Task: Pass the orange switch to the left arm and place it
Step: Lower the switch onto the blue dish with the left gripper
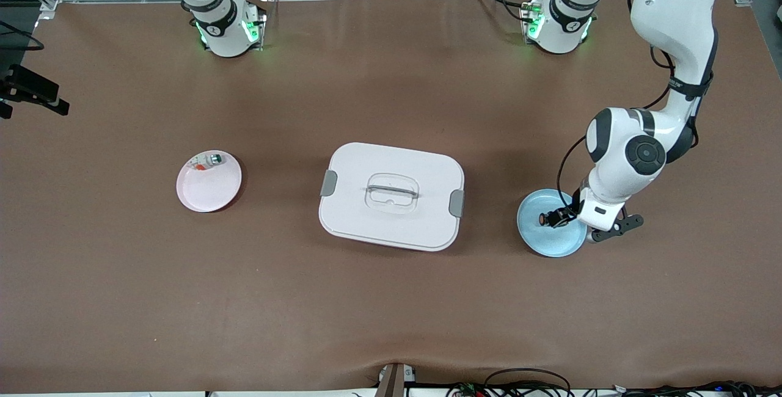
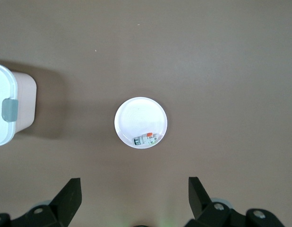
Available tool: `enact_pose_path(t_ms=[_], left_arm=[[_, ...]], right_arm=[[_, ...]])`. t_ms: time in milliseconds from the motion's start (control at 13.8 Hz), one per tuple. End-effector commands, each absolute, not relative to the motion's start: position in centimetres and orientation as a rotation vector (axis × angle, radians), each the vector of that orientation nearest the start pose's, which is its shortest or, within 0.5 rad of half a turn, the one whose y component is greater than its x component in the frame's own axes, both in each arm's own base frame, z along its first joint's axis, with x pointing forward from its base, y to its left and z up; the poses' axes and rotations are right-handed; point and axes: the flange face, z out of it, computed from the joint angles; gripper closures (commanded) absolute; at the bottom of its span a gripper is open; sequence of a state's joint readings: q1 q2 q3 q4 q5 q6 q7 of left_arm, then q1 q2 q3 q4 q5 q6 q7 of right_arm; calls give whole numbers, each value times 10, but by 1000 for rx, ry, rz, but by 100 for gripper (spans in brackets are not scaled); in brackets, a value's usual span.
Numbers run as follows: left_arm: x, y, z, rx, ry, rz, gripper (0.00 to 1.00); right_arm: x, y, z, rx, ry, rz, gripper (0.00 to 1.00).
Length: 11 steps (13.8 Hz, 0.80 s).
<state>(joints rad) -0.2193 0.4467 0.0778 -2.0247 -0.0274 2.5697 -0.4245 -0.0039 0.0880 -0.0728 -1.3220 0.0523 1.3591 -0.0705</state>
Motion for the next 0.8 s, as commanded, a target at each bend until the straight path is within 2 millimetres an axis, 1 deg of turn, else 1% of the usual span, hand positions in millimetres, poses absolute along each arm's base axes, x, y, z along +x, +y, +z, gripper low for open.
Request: enact_pose_path(t_ms=[0,73,218,508,581,726], left_arm=[[598,-84,248,-3129,-278,-164,0],[598,-83,249,-3133,-191,-164,0],[599,-84,255,-3136,-157,-183,0],[594,-93,282,-3159,-107,-236,0],[590,-92,288,-3162,-100,-238,0],[588,-83,307,-3167,-115,-275,0]], right_arm=[[551,-31,680,-3088,109,64,0],[551,-34,679,-3086,118,64,0],[550,-38,679,-3082,131,68,0],[550,-38,679,-3084,132,70,0],[548,-38,682,-3084,131,58,0],[549,-38,680,-3088,133,61,0]])
